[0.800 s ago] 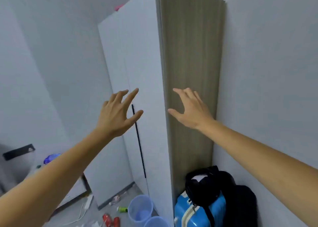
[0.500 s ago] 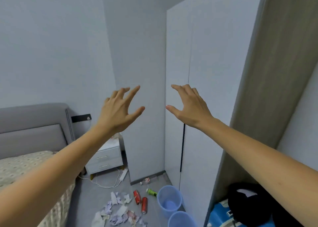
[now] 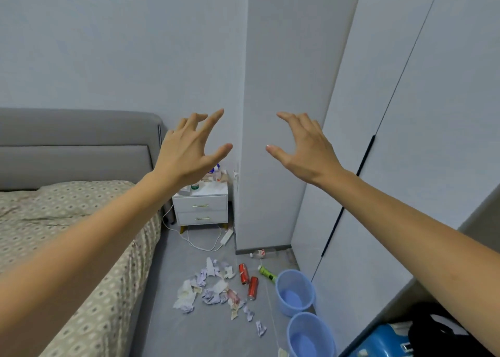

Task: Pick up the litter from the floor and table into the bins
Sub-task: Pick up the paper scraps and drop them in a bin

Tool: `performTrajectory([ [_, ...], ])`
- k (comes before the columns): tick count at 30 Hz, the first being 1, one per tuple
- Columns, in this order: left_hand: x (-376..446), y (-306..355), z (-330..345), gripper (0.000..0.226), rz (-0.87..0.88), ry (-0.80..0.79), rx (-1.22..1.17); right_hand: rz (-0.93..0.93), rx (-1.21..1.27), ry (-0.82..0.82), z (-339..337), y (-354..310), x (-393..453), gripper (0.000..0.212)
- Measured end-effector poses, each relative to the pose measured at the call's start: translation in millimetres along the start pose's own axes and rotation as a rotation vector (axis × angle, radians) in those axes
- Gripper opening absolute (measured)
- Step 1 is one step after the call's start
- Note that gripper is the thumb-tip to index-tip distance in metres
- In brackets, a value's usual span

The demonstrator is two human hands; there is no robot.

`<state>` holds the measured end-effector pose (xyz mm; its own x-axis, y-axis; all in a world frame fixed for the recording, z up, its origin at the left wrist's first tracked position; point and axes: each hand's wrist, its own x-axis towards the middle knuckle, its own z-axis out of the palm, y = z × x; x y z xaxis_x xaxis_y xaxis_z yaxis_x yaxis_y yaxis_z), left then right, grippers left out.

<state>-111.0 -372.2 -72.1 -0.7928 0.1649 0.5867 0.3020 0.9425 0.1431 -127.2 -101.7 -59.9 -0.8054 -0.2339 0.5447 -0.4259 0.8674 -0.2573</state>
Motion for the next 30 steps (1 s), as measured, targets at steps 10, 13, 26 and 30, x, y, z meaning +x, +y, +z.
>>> performTrajectory([
  [10, -18, -24, 81, 0.070, -0.086, -0.099, -0.015, 0.041, 0.120, -0.113, 84, 36, -3, 0.072],
  [13, -25, -19, 115, 0.071, -0.111, -0.156, -0.023, 0.063, 0.161, -0.182, 112, 63, -18, 0.075],
  [26, -26, 3, 287, 0.070, -0.094, -0.406, -0.129, 0.291, 0.203, -0.358, 218, 189, -66, 0.066],
  [30, -32, -10, 362, 0.070, -0.070, -0.521, -0.215, 0.384, 0.167, -0.486, 275, 222, -88, 0.060],
])
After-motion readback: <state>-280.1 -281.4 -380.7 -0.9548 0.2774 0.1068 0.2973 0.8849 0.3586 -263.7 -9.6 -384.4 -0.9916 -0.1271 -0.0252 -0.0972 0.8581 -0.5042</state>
